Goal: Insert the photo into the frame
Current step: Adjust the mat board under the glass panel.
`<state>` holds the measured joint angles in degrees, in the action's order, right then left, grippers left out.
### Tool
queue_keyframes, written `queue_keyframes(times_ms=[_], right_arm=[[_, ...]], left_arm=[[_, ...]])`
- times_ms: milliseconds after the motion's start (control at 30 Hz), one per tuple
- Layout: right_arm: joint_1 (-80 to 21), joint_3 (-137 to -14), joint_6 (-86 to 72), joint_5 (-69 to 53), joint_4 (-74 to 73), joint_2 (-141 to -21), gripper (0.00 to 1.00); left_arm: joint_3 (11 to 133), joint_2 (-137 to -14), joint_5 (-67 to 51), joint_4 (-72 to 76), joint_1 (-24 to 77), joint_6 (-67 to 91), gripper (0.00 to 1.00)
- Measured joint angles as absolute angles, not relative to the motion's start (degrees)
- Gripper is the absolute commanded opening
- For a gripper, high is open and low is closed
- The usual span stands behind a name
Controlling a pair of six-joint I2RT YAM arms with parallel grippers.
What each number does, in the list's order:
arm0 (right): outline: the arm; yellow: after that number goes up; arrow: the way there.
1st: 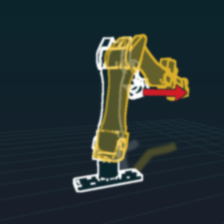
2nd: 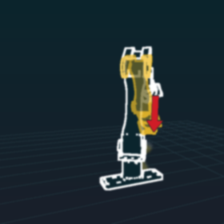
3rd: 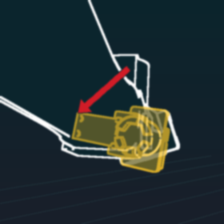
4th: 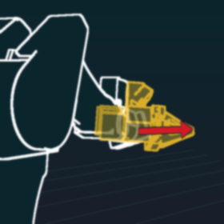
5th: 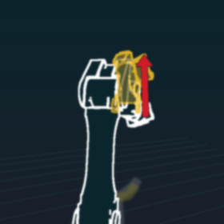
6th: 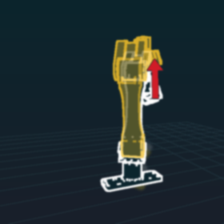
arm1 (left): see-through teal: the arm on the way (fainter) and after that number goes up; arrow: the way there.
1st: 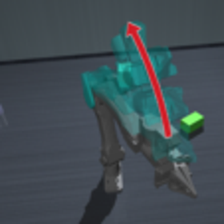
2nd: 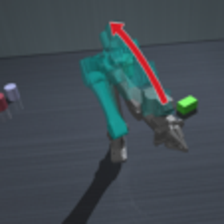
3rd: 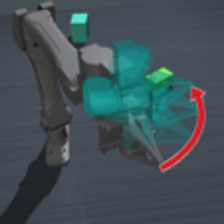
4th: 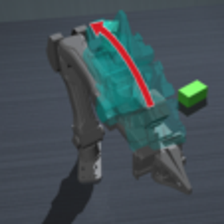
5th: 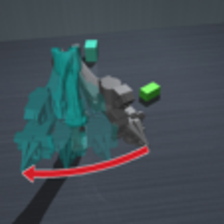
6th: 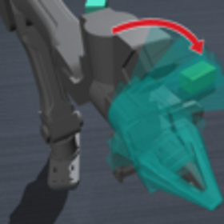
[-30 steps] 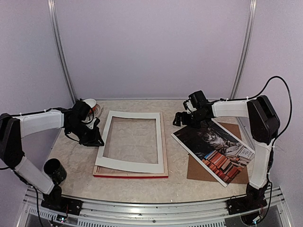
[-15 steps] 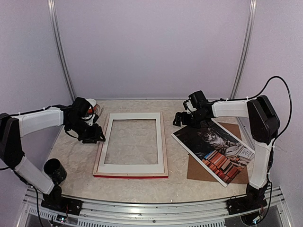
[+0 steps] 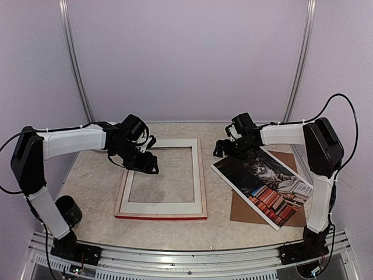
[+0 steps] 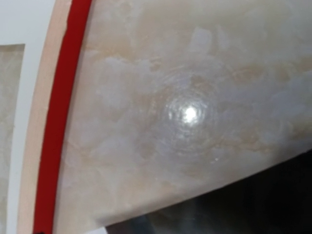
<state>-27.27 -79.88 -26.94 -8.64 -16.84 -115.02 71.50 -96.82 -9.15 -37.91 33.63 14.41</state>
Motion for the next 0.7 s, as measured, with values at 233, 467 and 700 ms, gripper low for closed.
queue_keyframes(times_ms=[233, 467, 700], right_arm=[[-27.27, -79.88, -25.91, -7.53, -17.76, -115.02, 0.99], [-27.24, -79.88, -25.52, -7.44, -17.93, -115.00, 0.99], [-27.24, -79.88, -25.50, -7.46, -18.17, -115.00, 0.99]], left_arm=[[72.25, -104.77, -11.31, -37.71, 38.98, 11.60, 0.69], [75.00, -110.52, -13.72, -36.84, 44.49, 9.52, 0.69], [75.26, -111.02, -16.64, -36.64, 44.93, 8.47, 0.68]])
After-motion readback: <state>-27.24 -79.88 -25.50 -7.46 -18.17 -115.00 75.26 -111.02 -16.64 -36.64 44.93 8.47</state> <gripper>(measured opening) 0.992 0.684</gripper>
